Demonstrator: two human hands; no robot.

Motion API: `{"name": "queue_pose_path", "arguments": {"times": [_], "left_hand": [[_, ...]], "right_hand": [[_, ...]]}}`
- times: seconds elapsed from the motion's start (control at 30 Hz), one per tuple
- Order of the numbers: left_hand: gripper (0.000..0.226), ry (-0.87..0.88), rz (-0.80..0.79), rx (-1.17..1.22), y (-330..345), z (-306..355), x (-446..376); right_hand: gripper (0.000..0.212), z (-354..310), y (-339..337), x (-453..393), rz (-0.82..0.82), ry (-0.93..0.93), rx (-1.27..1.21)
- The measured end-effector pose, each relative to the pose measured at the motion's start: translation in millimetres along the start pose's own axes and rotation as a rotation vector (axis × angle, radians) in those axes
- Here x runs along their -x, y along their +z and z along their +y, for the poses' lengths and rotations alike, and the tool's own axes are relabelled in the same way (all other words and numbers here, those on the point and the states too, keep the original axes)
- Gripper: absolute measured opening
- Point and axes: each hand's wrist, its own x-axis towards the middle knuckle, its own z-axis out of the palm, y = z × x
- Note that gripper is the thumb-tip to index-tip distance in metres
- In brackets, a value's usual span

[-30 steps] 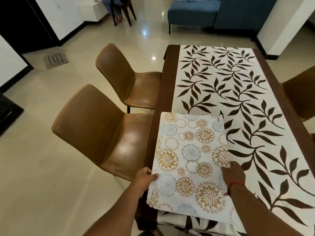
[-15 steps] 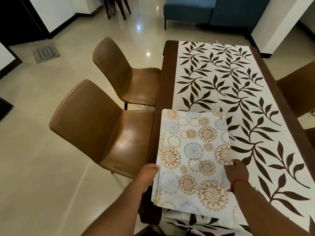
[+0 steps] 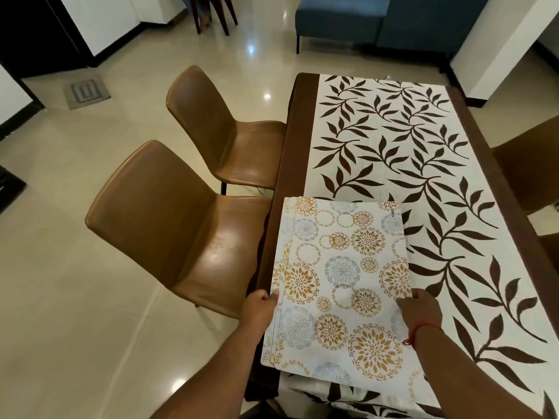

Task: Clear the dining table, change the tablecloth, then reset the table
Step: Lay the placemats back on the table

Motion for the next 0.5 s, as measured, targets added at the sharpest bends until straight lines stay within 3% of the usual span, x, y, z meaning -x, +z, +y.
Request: {"name": "queue_pose_path", "arguments": {"times": [0.13,0.43,0.5], "left_hand": [[0.045,0.016,0.155,-0.132,6,0,-2],[0.040,0.031,0.251,-0.481,23,10,4],[0.040,-0.005,0.350,-0.546,25,8,11]], "right_hand": [[0.008,1,-11,-12,0.034,-0.003,-0.006],[0.021,49,-87,-69,0.076,0.026,-0.096],[0.028,61,-108,-90,0.098,0.039,-0.121]]}}
